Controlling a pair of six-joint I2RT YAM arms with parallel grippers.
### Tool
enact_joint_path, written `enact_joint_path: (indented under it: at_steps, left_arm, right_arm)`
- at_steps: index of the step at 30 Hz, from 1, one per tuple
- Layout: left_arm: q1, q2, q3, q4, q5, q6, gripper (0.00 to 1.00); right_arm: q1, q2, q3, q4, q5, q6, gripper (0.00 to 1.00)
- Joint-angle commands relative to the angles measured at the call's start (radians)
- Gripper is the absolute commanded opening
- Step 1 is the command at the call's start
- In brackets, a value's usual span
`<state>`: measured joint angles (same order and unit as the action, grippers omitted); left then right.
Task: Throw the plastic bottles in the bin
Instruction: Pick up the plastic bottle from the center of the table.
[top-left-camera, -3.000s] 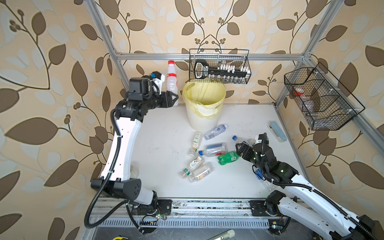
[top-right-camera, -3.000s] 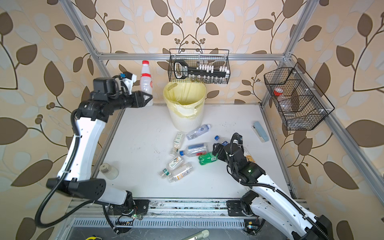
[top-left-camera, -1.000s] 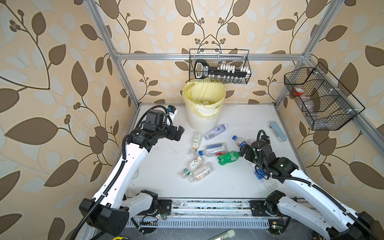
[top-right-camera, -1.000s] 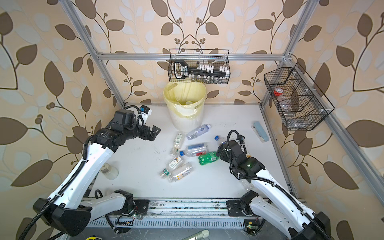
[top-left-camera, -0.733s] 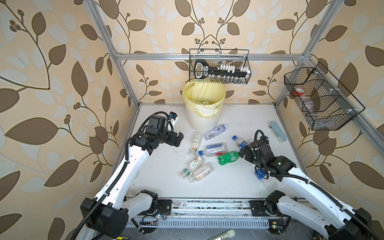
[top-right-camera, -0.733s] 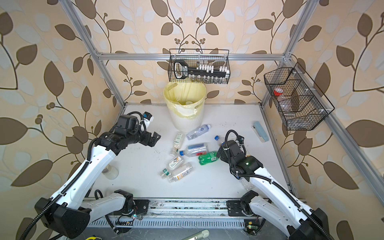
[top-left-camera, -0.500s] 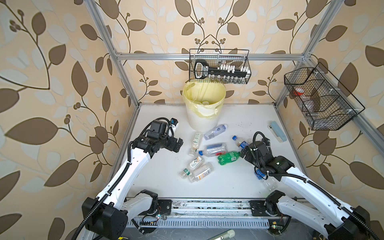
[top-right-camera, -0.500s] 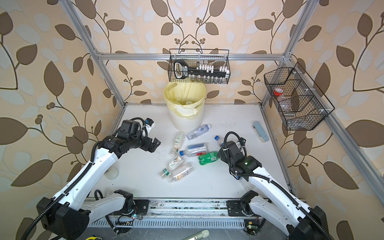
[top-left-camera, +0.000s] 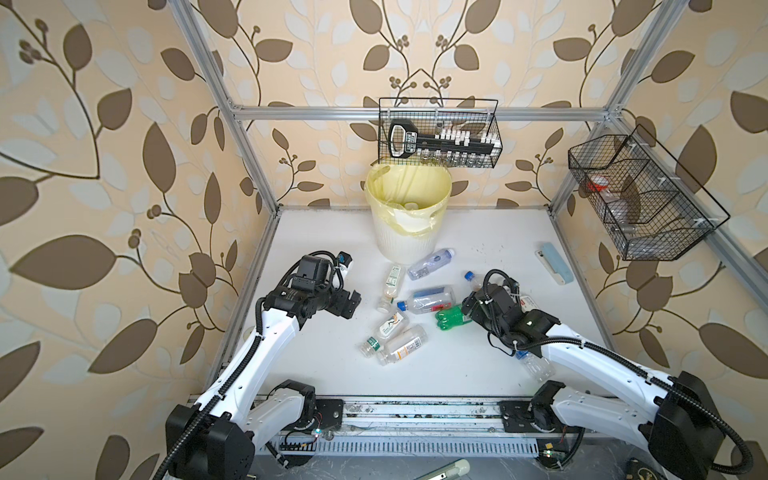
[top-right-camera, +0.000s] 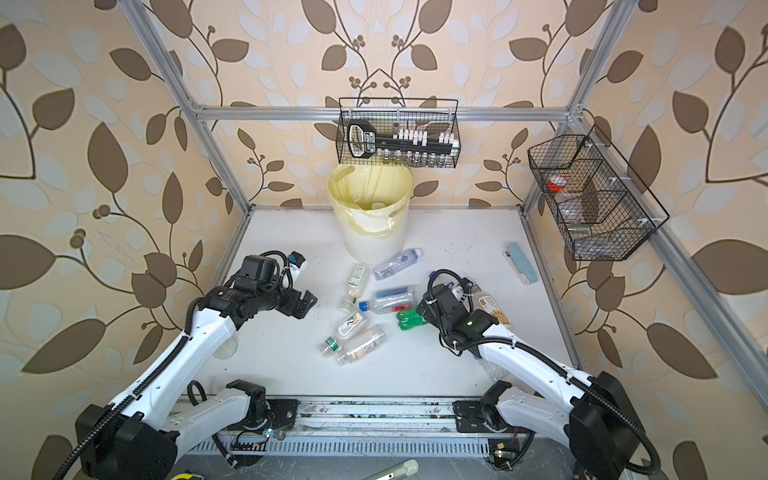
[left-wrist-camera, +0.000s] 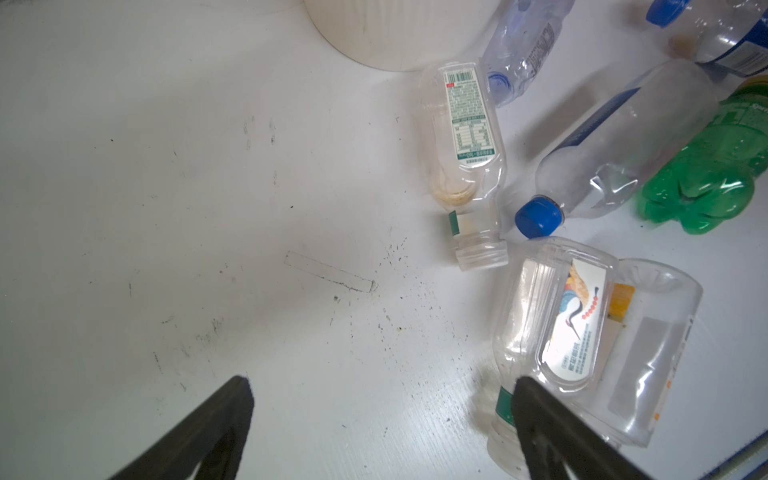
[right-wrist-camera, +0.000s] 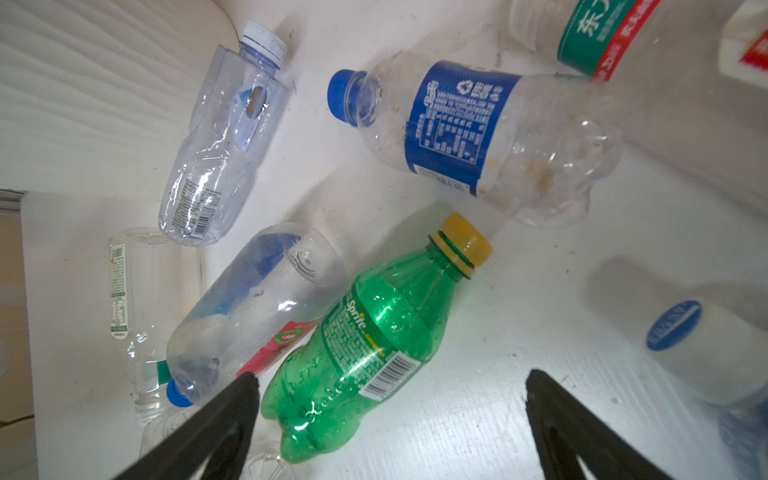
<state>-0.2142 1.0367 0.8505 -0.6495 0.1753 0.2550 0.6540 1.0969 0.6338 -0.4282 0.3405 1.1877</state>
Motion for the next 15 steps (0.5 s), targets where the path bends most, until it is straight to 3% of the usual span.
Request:
enact_joint_path:
  at_steps: [1,15]
  left_arm:
    - [0.017,0.007,-0.017,0.016,0.055,0.036,0.99]
    - [0.162,0.047,-0.006,-0.036,0.191,0.052,0.99]
  right_arm:
    - [0.019,0.021,-0.023,0.055,0.014,0.071,1.0]
    - [0.04,0.128,-0.058,0.157,0.015,0.164,0.96]
